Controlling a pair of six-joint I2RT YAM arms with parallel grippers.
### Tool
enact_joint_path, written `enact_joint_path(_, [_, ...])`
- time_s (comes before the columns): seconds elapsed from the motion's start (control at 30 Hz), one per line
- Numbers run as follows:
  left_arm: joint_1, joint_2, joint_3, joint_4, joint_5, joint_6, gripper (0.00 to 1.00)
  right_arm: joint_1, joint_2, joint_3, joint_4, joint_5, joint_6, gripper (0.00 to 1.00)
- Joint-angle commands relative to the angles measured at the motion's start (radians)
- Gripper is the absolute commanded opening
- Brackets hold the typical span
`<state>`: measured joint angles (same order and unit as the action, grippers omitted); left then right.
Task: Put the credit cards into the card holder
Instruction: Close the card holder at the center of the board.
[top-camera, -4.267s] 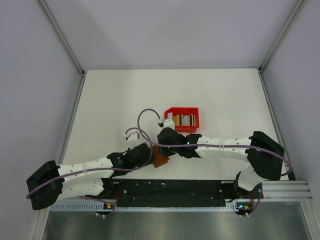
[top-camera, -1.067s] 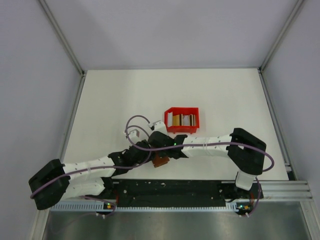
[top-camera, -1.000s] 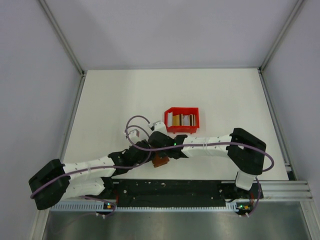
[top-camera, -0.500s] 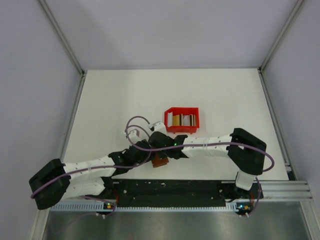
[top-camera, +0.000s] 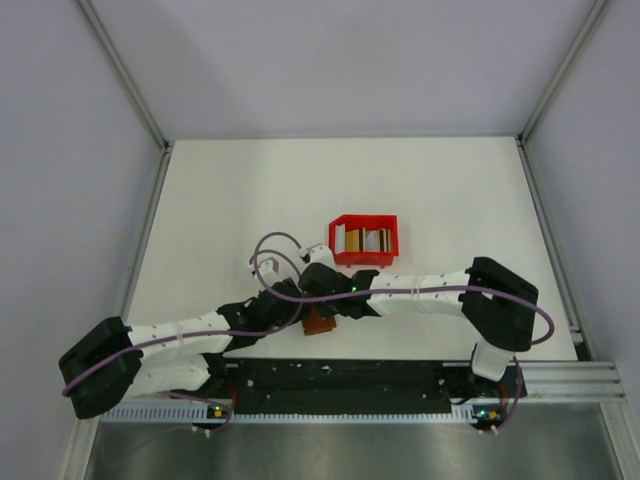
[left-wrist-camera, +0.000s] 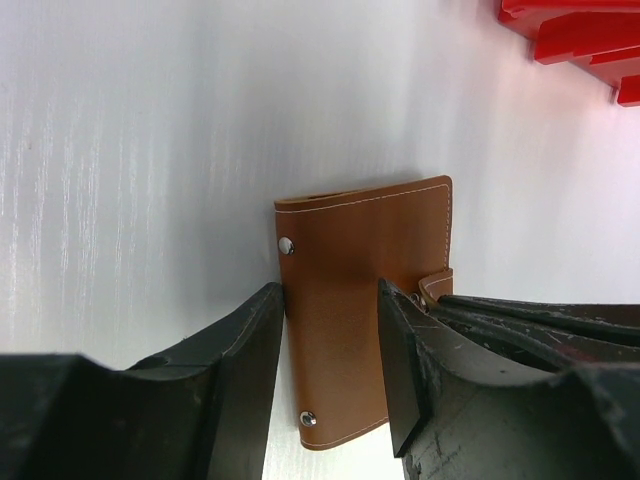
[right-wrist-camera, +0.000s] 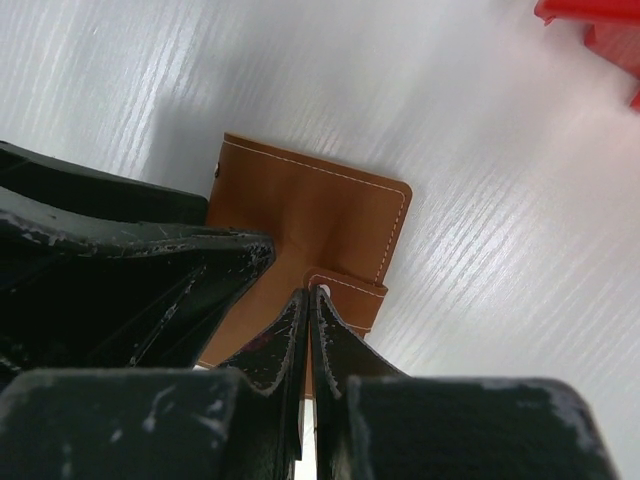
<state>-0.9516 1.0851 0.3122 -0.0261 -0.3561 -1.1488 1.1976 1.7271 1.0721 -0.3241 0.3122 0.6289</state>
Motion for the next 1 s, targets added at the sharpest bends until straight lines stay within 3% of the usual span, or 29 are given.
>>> enact_joint_path(0.0, [0.004,0.033,-0.010,-0.084,0.003,0.024,0.48,0.011,-0.057,-0.011,0.019,-0.022,-0.003,0.00])
enact_joint_path(0.97, [0.004,0.039,-0.028,-0.051,0.031,0.021,0.46,0.014,0.048,-0.018,0.040,-0.041,0.051,0.00])
